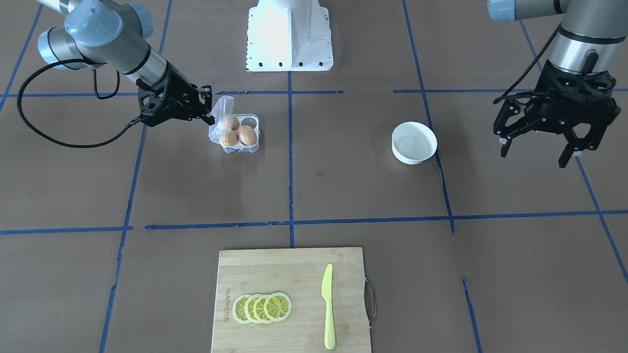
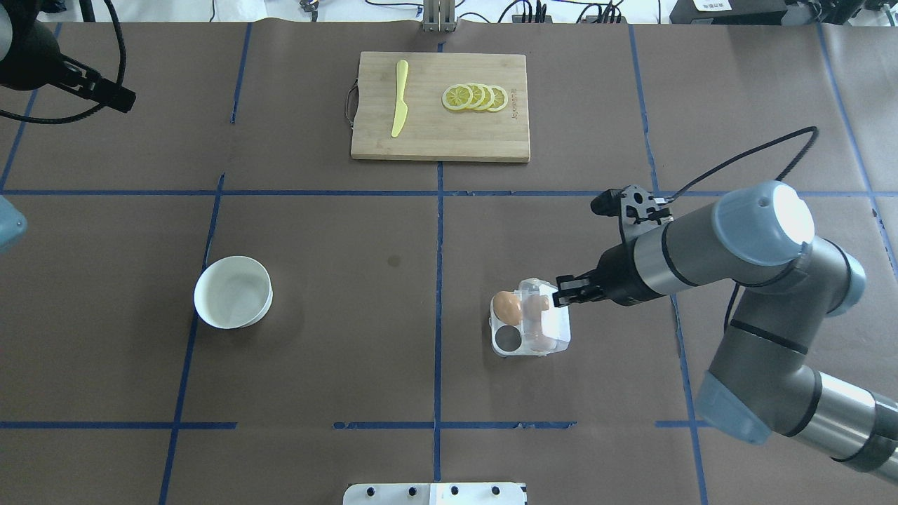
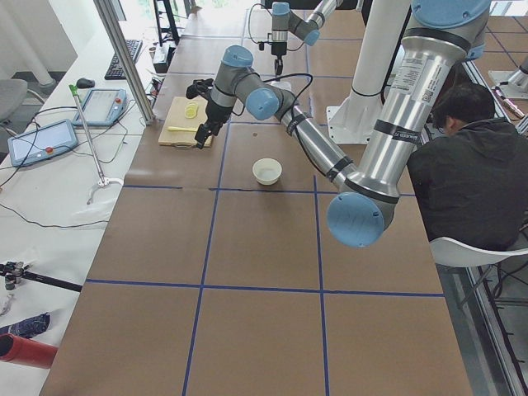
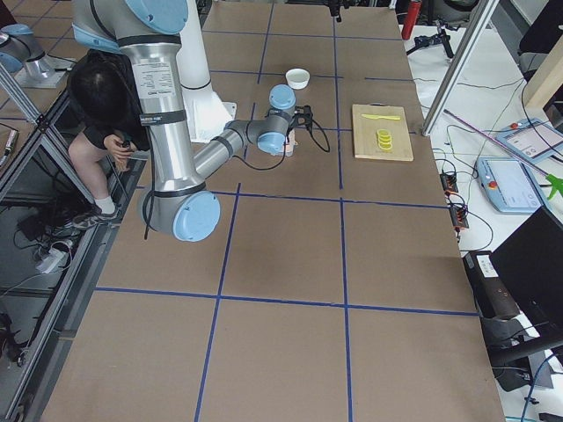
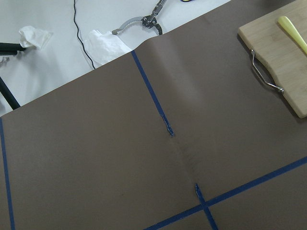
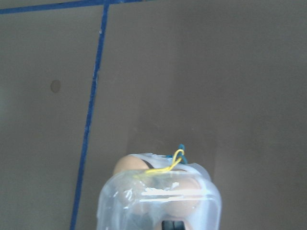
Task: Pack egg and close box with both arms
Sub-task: 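Push the open carton lid down over the eggs with the right gripper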
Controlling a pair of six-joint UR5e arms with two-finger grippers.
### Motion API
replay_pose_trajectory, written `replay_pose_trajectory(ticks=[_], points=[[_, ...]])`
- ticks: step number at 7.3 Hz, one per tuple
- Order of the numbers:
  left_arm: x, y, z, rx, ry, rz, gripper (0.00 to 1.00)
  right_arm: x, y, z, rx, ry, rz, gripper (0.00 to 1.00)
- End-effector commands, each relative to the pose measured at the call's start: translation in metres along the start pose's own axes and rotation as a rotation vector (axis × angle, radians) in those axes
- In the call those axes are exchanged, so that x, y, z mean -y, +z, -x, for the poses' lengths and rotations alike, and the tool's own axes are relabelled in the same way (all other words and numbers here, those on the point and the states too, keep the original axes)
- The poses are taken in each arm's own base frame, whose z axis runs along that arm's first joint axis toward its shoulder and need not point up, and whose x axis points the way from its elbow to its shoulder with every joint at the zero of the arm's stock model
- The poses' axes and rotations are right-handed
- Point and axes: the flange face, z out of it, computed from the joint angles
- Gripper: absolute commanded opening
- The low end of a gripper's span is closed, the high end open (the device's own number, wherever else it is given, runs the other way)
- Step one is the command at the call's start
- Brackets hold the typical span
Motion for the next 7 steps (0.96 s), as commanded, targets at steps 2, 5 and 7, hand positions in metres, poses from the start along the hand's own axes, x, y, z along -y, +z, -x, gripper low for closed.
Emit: replay_pose_trajectory(ticks=[2,5,7], points=[[-0.001,0.004,0.005,0.006,0.008,0.009,0.99,0.005,0.019,0.089,0.032,0.008,-0.012,0.0],[-0.03,0.013,0.041,-0.066,0.015,0.076,1.0,0.019,-0.02,0.111,0.094,0.134,-0.059,1.0],[-0.045,0.027,0.107,-0.043,0.028,0.131,1.0,0.051,-0.079,0.104,-0.007,0.198,-0.115,1.0]])
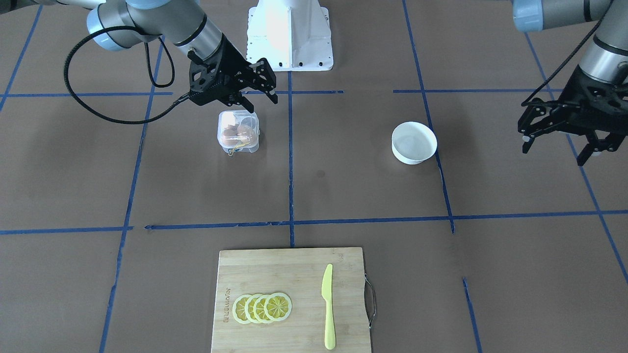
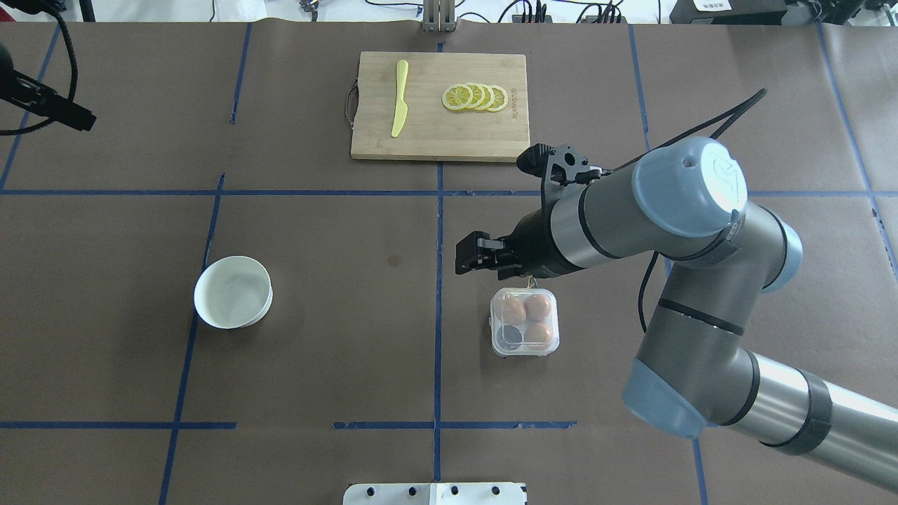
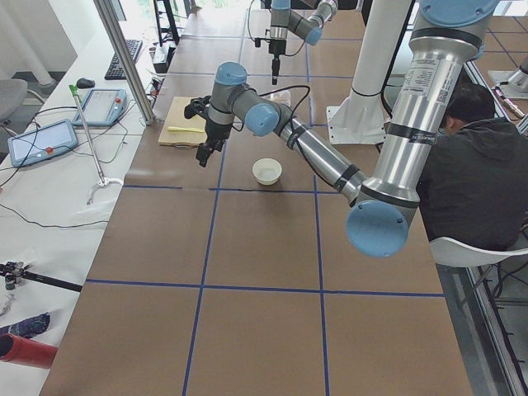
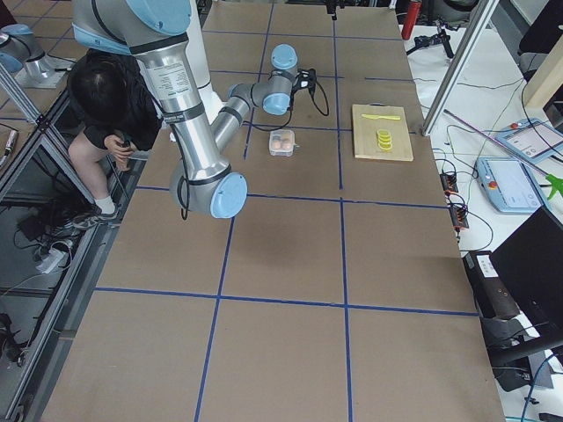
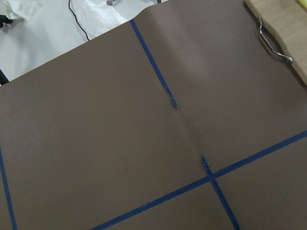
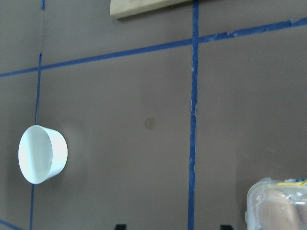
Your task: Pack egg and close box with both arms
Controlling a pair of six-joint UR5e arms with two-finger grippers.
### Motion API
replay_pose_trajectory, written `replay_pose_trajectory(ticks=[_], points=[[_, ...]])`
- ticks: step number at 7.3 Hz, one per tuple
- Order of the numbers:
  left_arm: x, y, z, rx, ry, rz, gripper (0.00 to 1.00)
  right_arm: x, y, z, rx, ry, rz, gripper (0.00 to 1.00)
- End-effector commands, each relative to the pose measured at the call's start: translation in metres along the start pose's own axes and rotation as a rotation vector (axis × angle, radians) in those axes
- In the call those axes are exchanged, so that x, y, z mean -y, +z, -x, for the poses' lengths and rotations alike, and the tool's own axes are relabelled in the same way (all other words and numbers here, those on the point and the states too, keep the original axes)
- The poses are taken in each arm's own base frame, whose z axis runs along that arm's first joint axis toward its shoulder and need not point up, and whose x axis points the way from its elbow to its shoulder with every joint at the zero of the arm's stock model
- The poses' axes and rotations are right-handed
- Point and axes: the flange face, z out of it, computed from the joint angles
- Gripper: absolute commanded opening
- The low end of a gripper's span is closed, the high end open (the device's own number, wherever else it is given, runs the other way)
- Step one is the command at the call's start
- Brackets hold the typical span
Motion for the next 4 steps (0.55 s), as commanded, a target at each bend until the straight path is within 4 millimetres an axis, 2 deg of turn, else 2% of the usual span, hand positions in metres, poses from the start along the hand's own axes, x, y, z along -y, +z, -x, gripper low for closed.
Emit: replay_pose_trajectory(ticks=[1,2,3,4], points=[[-0.013,0.008,0.077,0.018,0.018,0.047,1.0,0.039,-0.056,-0.009,-0.112,0.017,-0.067,1.0],[-0.019,0.007,0.116,0.019,0.023,0.06,1.0,0.063,-0.08,-0.026,-0.174,-0.016,-0.061,1.0],[-0.03,0.012,0.155,0.022,0.03,0.085,1.0,0.094,-0.107,-0.054,-0.24,-0.087,-0.04,1.0],[-0.039,0.013,0.187,0.038,0.055,0.101,1.0,0.119,-0.134,-0.091,-0.339,-0.176,-0.018,1.0]])
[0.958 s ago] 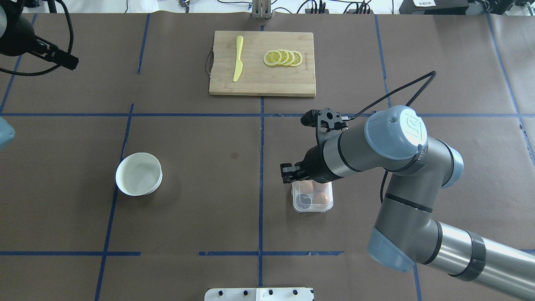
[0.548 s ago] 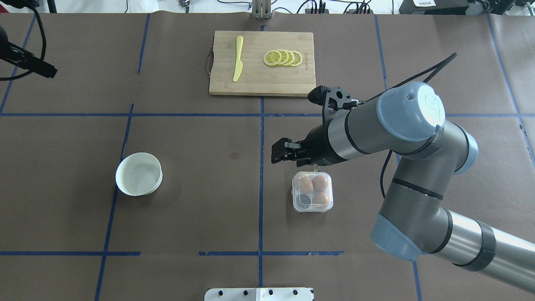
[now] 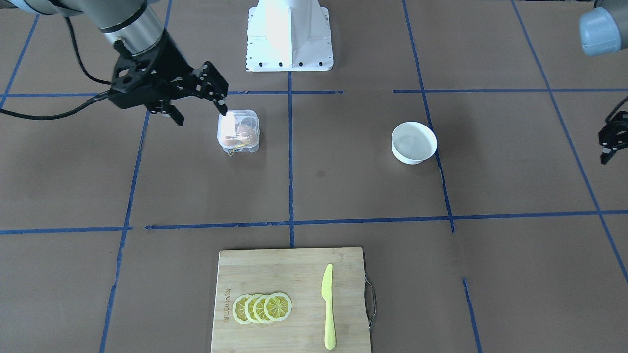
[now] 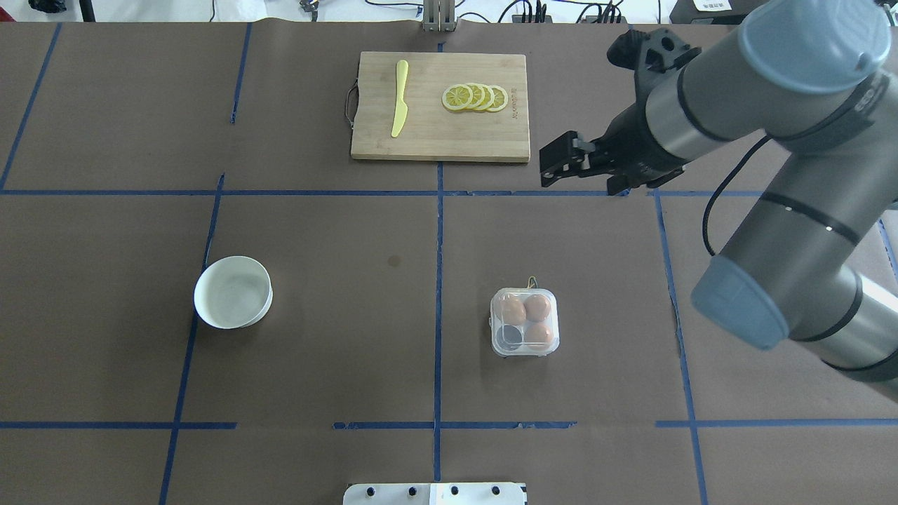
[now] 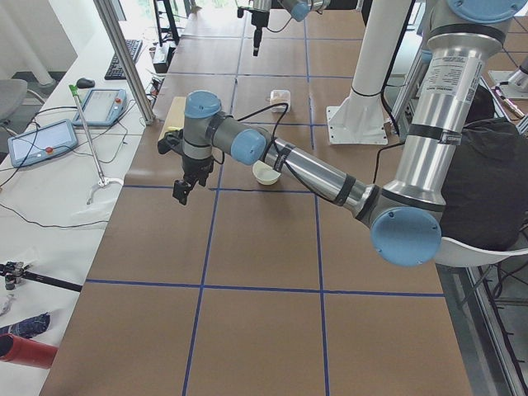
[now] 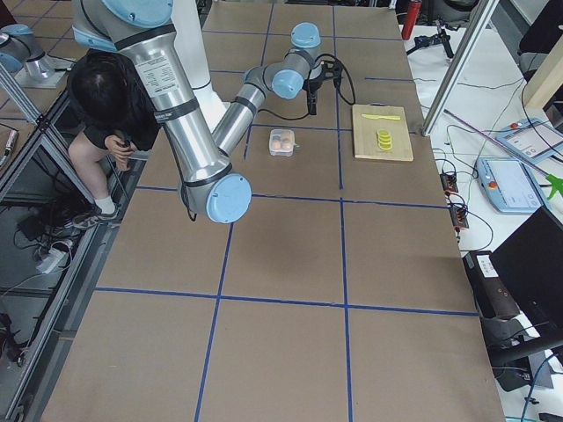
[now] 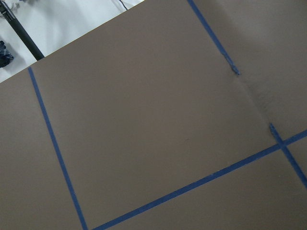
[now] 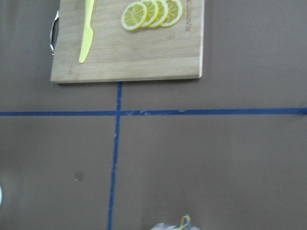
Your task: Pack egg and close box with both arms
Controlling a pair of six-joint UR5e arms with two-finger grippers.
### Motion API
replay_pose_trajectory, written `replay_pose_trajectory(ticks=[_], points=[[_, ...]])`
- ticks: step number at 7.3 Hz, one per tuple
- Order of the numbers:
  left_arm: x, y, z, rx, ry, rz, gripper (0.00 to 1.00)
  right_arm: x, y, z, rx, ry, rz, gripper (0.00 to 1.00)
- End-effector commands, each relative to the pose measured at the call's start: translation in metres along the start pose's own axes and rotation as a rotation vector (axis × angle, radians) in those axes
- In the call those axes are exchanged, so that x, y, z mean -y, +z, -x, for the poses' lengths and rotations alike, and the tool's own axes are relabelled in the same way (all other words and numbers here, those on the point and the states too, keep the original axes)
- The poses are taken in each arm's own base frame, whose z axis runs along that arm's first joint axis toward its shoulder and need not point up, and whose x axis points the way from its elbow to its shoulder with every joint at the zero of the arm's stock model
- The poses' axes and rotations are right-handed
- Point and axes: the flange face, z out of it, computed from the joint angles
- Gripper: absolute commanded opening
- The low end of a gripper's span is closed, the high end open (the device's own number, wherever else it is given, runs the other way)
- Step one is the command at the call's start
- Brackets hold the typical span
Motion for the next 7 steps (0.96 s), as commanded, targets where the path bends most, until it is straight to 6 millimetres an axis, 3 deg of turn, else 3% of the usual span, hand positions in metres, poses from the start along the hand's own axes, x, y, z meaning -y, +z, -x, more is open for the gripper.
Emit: replay_pose_trajectory(ticks=[1,3,4,5,6,7], points=[[-0.025,-0.001,0.073,0.031,0.021,0.03,1.0,0.042,-0.035,-0.095,-0.188,-0.177,0.06,1.0],[-0.053,0.011,0.127,0.037,0.033,0.078,1.0,0.061,-0.086,-0.235,-0.243,-0.276,0.16,1.0],[-0.065,0.025,0.143,0.028,0.049,0.11,1.0,0.056,-0.105,-0.315,-0.187,-0.262,0.188,1.0],[-0.086,0.034,0.152,0.017,0.034,0.134,1.0,0.043,-0.11,-0.377,-0.187,-0.303,0.22,1.0],[-0.121,0.045,0.157,-0.071,-0.03,0.13,1.0,0.029,-0.118,-0.432,-0.188,-0.233,0.23,1.0],[-0.142,0.051,0.146,-0.142,-0.037,0.097,1.0,-0.002,-0.123,-0.476,-0.183,-0.136,0.24,1.0]])
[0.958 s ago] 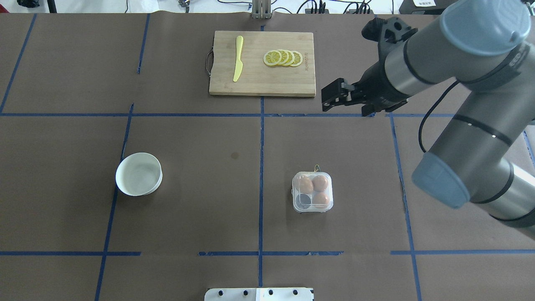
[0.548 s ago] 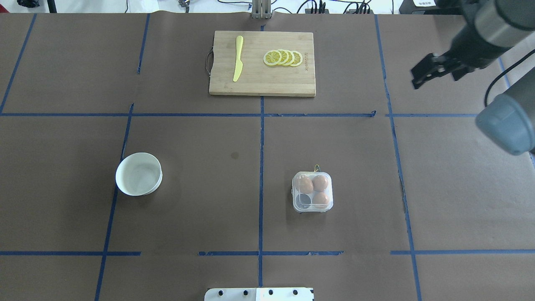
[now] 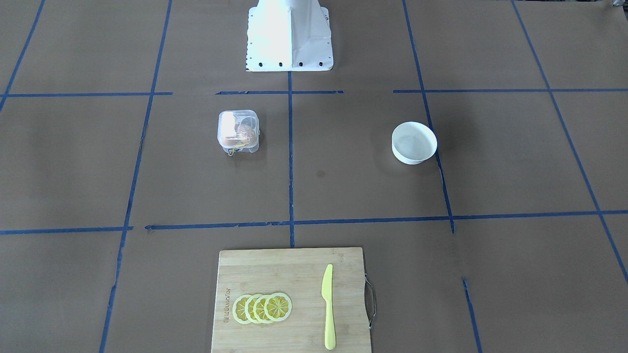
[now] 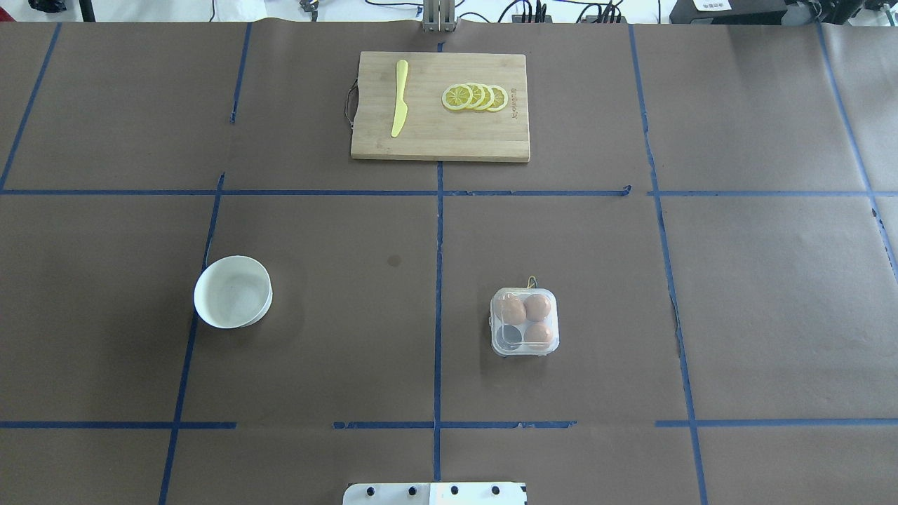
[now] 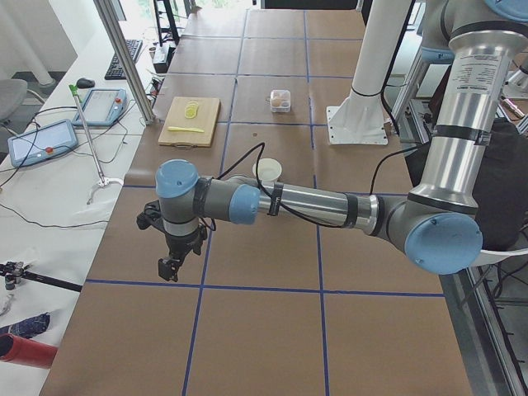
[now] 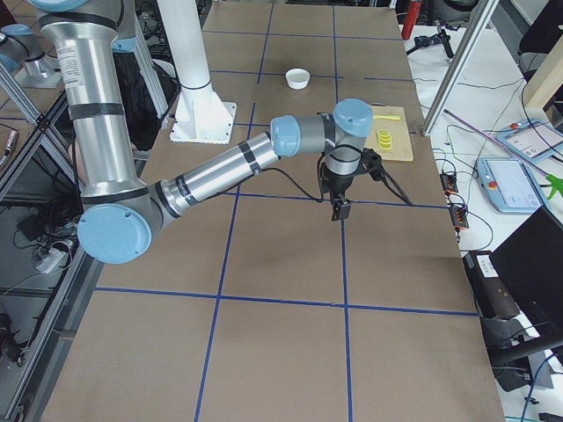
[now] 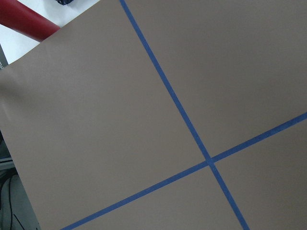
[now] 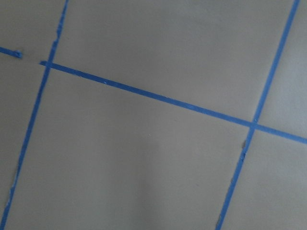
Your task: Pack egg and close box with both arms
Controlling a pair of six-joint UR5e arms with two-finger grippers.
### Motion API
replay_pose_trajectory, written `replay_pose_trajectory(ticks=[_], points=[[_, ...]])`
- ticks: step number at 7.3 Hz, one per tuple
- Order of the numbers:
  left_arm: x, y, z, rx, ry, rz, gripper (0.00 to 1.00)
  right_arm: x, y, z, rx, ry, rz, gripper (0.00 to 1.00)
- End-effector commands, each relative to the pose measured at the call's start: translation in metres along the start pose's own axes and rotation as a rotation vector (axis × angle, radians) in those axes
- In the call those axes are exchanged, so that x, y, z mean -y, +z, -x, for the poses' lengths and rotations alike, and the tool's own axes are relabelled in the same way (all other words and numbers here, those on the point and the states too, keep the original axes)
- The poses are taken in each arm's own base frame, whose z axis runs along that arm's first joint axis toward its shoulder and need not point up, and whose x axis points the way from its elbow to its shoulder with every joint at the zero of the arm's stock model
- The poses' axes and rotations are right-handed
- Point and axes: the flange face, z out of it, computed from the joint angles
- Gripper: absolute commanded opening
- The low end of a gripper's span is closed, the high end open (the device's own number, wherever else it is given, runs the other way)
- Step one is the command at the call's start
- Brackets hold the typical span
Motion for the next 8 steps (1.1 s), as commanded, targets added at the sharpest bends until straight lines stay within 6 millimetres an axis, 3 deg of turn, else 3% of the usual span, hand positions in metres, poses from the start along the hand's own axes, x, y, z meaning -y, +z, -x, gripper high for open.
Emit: replay_pose_trajectory(ticks=[1,3,5,7,8], points=[[-0.026,0.011,-0.006,-0.08,-0.019,-0.035,1.0,-0.046,0.012,-0.054,0.015,0.099,0.022,1.0],[-0.027,0.016,-0.002,-0.079,-0.025,-0.025,1.0,-0.061,0.026,-0.068,0.014,0.136,0.054,1.0],[-0.024,0.017,-0.003,-0.075,-0.044,-0.015,1.0,-0.073,0.042,-0.112,0.026,0.217,0.077,1.0],[-0.029,0.021,0.001,-0.054,-0.087,0.004,1.0,-0.081,0.081,-0.155,-0.002,0.168,-0.005,1.0],[-0.032,0.022,0.001,-0.055,-0.088,0.005,1.0,-0.083,0.084,-0.158,-0.006,0.215,-0.02,1.0]])
